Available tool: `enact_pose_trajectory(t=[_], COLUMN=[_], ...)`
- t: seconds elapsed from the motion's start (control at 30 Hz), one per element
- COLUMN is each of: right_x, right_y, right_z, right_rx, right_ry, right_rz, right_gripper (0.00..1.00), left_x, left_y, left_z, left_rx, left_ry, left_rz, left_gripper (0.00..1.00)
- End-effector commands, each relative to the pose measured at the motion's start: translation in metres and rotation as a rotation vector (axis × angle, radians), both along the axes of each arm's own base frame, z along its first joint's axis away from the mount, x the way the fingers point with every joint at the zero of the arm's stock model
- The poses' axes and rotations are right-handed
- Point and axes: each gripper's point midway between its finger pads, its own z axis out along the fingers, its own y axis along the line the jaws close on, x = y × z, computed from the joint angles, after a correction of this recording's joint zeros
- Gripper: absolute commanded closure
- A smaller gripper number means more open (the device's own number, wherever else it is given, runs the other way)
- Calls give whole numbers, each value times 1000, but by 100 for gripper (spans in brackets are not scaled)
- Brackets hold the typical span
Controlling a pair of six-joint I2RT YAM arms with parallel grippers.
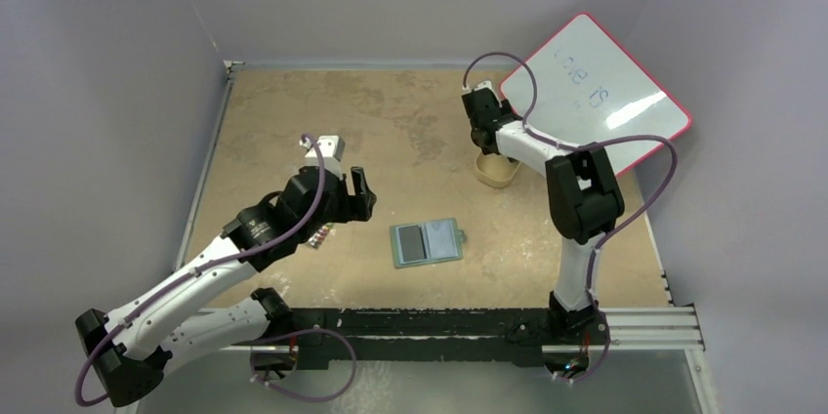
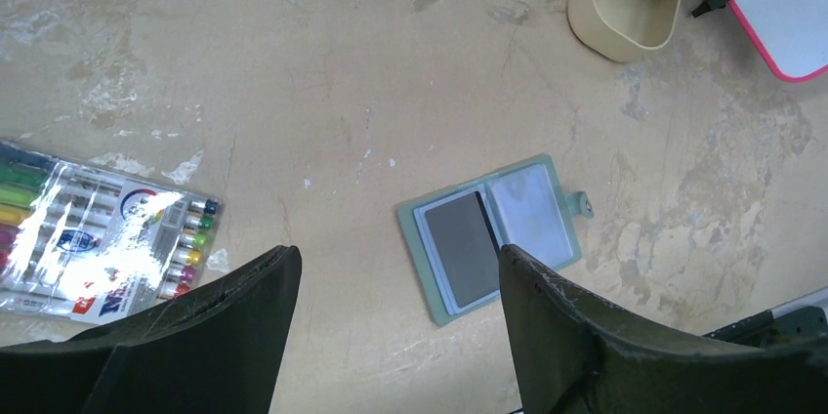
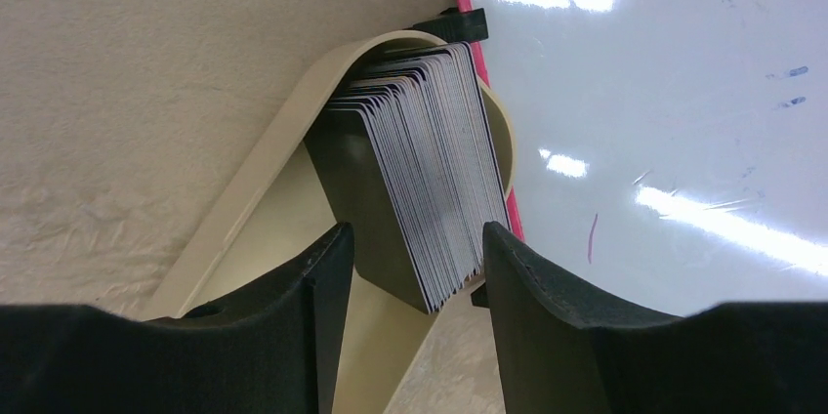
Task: Put the credit cards into the card holder
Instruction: Pick up the credit card from the storage box.
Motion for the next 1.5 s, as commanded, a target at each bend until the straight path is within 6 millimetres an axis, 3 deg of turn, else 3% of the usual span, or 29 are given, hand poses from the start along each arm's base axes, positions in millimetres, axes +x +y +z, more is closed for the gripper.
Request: enact_pose_trajectory(t=[0.0,0.3,0.7,0.93,1.3,1.47], right_x=[15,19,18,11,2,-14], right_y=[-15,-23,-19,-18,-19,-2], right_z=[24,23,36,43,58,70], right_rx=[-96,-112,-70,-33,-8,128], right_ry=[-70,-67,-89,-98,-95,-80], right_rz=[-51,-66,-56,-60,-79,-28], right_gripper=[46,51,71,84,89,99], left_x=[3,4,3,3,1,0], left_y=[9,13,14,16,18,13], left_z=[16,20,22,23,24,25], left_rx=[3,1,-3,-4,-18,-67], left_ry=[-58,-74,-77,-82,-84,-82], left_rz=[21,37,40,48,57,53], left_gripper=[26,26,26,26,26,26])
